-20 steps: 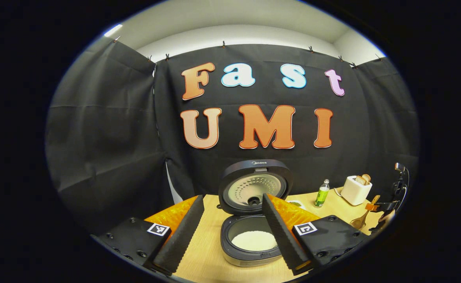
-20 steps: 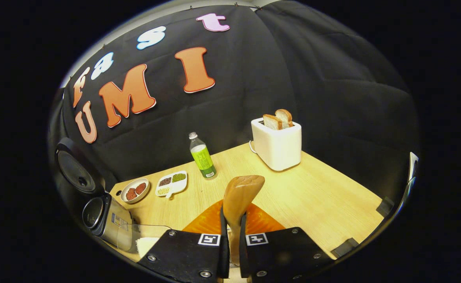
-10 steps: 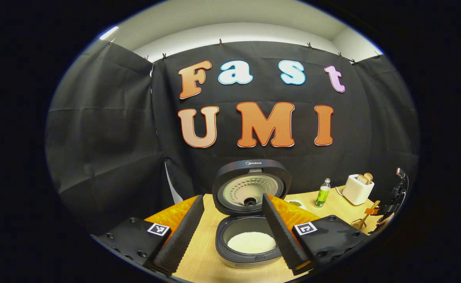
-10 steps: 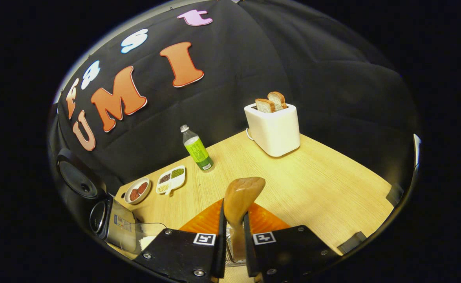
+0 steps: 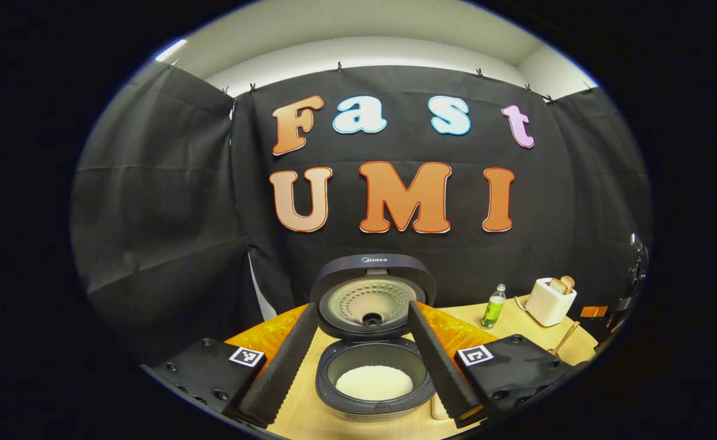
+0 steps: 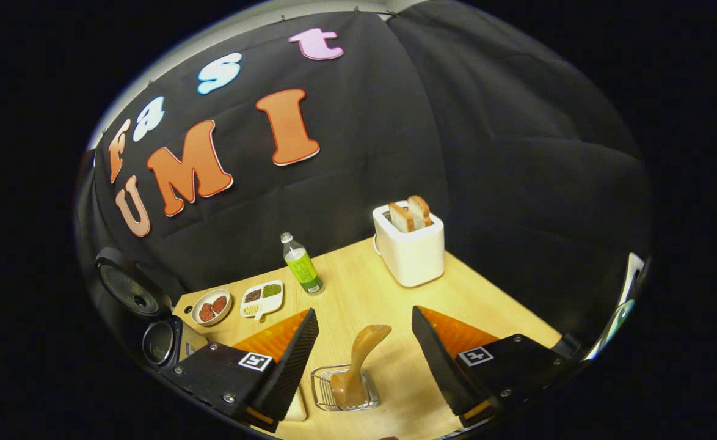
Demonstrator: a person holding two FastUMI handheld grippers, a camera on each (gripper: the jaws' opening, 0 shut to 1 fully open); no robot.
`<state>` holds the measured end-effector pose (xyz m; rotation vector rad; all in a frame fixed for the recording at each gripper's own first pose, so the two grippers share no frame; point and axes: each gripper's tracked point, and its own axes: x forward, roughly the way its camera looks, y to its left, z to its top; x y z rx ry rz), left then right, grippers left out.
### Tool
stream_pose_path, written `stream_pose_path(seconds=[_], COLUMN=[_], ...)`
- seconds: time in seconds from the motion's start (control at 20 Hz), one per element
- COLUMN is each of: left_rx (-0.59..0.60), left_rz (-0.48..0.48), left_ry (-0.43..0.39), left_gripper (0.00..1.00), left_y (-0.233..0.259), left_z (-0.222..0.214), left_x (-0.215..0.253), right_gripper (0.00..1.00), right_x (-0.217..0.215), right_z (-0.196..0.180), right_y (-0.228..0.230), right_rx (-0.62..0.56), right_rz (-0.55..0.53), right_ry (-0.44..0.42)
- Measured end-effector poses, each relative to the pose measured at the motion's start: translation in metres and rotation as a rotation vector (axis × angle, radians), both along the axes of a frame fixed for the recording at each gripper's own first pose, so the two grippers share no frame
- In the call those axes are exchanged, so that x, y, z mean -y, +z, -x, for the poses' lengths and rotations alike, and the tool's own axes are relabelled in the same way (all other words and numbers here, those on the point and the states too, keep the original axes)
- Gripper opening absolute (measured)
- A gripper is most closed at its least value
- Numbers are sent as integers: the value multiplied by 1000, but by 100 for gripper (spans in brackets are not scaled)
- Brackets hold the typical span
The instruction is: Close the left gripper, press the button to open the rice cooker; take a wooden spoon from the chopstick holder with the right hand, scoop a spoonful of rice and pour it into the rice cooker, then put the wooden spoon back into the chopstick holder.
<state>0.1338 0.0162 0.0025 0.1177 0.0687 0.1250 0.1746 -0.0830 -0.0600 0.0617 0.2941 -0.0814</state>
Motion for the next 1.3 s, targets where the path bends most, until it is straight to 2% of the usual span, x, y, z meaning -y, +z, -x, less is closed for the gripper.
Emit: stream_pose_path(seconds=[0.25,0.5,0.65,0.7,0.95,1.05,1.25,1.3], left_rx=[31,0,-10,-16,-62,-95,-125,-135], left_rz=[1,17,18,22,45,22,51,49], left_ry=[-15,-15,-30,-39,-24,-8,-13,-10], left_gripper=[97,99,100,96,99,99,97,100], left_y=[28,58,75,77,69,57,38,33], left_z=[-38,-99,-138,-150,-199,-210,-224,-225], left_x=[20,37,41,42,24,14,5,1], right_gripper=[95,95,95,95,95,95,95,95], right_x=[-10,-12,-12,-11,-1,3,5,4], right_z=[14,23,27,29,33,35,38,38], right_y=[60,84,90,92,102,103,102,102], right_rx=[96,154,159,164,184,188,180,180], right_rz=[124,206,202,198,184,184,163,158], right_ry=[56,91,100,98,75,64,53,51])
